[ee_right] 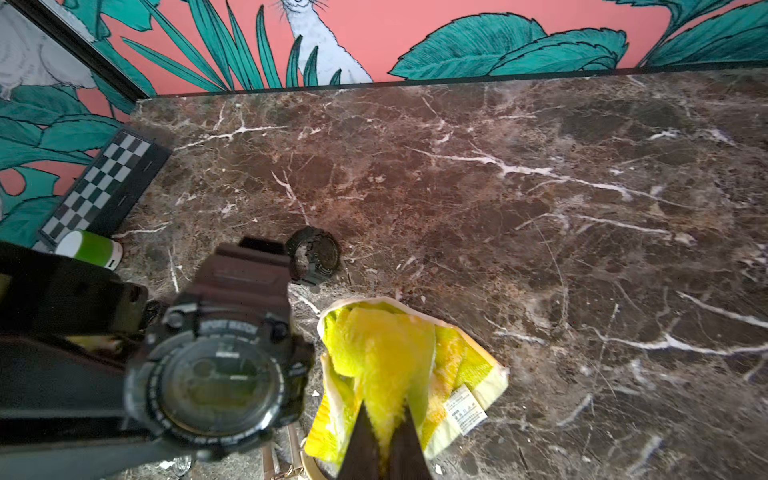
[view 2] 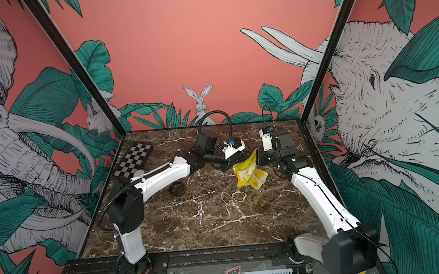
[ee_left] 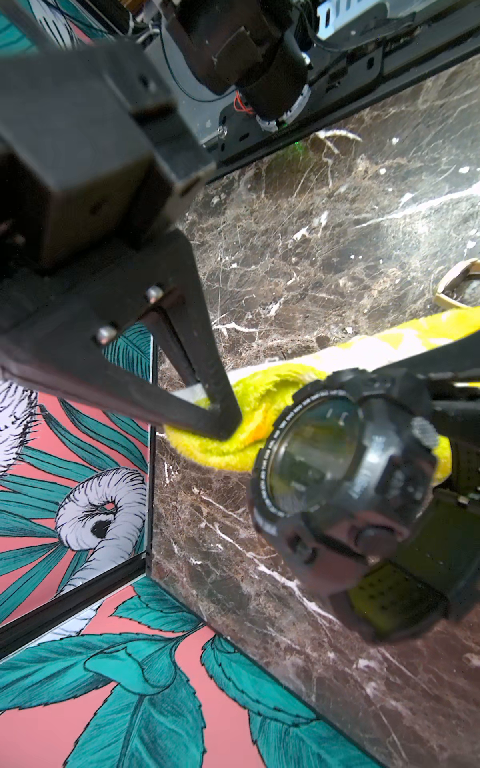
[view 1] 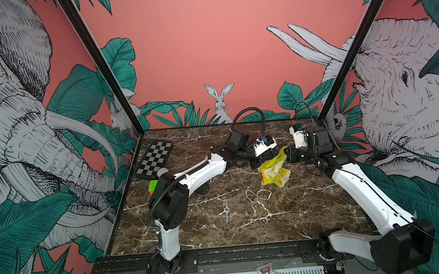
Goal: Wipe the watch dial
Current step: Wipe the dirt from the watch dial.
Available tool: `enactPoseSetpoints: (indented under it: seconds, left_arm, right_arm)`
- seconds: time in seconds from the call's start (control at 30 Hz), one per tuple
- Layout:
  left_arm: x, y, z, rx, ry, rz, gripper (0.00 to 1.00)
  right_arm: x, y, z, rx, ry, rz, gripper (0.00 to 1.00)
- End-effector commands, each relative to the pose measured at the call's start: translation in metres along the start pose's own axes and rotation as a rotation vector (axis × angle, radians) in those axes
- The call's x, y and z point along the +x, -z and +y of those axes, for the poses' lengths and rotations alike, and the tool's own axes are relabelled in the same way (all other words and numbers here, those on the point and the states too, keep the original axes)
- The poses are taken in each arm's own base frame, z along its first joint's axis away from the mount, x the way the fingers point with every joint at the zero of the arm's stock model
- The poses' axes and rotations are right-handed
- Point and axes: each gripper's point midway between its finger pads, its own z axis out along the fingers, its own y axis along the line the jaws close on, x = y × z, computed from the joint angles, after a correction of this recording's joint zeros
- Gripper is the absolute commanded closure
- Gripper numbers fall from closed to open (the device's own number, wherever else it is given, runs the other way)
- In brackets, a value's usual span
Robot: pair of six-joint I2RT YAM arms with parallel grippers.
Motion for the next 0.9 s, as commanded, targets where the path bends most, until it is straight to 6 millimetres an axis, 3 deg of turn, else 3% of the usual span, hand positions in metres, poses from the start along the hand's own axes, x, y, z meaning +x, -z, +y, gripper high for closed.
enactPoseSetpoints:
  seconds: [0.0, 0.4, 0.87]
  left_arm:
    - [-0.034, 0.017, 0.001, -0.037, -0.084, -0.051, 1.0]
    - [-0.031, 0.012, 0.001, -0.025, -0.067, -0.06, 1.0]
    - [-0.041, 0.018, -0.005, -0.009, -0.075, -0.109, 1.0]
  right_arm:
    - [-0.024, 0.026, -0.001, 0.038, 0.036, -0.088, 1.0]
    - [-0.036, 0.04, 0.039, -0.187, 0.047, -0.171, 1.0]
    - [-0.044, 0.022, 0.057, -0.322, 0.0, -0.183, 1.0]
